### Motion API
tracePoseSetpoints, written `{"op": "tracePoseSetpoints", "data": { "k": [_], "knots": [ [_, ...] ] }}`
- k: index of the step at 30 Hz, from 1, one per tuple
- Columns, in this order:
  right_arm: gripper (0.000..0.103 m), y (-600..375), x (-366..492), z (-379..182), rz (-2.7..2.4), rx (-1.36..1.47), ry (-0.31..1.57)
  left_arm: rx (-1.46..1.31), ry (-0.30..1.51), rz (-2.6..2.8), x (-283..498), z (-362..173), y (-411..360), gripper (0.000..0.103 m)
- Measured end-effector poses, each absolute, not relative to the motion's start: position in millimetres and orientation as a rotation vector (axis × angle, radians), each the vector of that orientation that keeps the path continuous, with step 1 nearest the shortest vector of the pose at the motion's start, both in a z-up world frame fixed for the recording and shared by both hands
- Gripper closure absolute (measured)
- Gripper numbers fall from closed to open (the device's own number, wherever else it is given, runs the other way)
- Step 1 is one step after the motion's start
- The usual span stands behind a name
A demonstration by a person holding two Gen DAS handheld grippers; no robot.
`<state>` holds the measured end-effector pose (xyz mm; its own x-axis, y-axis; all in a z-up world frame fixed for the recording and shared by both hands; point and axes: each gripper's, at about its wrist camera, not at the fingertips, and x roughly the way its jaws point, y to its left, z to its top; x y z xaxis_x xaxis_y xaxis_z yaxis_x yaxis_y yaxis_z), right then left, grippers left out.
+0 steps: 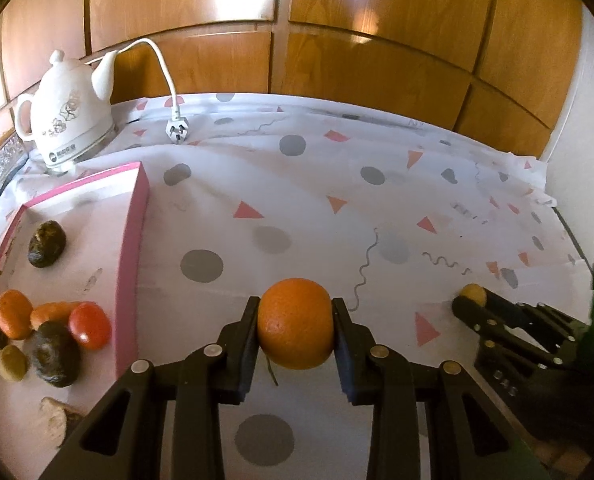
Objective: Organize fruits
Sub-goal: 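Carry the mandarin and yellow fruit into the pink tray while both tools open to release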
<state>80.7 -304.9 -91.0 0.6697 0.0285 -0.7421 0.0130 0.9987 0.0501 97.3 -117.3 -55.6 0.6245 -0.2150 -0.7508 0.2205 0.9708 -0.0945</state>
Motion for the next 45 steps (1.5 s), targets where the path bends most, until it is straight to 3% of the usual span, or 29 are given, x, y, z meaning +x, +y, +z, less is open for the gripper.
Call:
{"op": "tracePoseSetpoints", "data": {
  "k": [15,45],
  "knots": [
    [0.078,-280,87,-81,0.045,0.028,0.848,-0.043,0.809,-0.16,80,-23,-66,0.069],
    [0.078,-98,127,-16,0.57,0.033,0.802,-0.157,0.773,0.136,51,-21,82,0.068]
  ]
}}
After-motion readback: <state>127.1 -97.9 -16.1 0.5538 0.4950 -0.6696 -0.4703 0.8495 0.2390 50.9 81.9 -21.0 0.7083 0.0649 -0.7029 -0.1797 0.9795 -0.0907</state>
